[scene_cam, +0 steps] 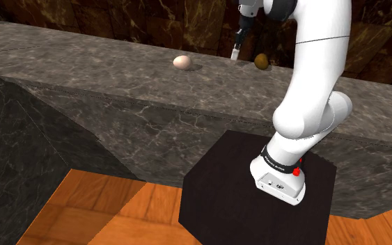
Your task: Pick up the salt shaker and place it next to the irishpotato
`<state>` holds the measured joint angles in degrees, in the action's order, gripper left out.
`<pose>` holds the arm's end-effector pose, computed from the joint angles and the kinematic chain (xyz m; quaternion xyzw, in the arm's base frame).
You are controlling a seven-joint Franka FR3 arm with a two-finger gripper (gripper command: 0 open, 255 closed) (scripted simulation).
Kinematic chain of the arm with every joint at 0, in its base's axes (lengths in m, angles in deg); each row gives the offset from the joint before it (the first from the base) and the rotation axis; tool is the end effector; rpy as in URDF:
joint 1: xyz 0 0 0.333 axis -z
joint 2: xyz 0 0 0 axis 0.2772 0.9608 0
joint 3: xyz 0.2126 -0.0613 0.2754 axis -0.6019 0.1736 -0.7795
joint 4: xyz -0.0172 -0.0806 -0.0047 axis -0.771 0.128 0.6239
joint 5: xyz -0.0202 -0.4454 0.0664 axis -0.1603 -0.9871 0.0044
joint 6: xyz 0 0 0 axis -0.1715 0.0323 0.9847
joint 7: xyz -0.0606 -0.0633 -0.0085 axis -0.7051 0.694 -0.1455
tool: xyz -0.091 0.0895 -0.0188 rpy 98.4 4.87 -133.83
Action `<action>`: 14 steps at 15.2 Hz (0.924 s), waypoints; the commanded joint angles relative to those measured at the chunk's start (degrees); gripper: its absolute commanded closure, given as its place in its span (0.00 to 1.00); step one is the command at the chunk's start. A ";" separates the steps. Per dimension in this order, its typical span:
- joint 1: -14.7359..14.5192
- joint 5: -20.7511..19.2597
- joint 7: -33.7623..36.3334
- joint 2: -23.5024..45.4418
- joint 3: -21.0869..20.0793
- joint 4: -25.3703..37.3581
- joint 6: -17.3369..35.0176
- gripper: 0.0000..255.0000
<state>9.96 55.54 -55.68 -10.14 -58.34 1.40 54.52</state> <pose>0.5227 -0.5551 0.4048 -1.0000 -0.0046 -0.0066 0.0058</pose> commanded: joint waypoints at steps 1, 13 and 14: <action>0.04 0.22 -0.26 0.36 -0.10 -0.97 1.30 1.00; 0.04 0.79 -0.68 1.33 -0.41 -2.93 4.12 1.00; 0.04 0.79 -0.68 1.33 -0.41 -2.93 4.12 0.00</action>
<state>10.00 56.33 -56.36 -8.81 -58.75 -1.53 58.63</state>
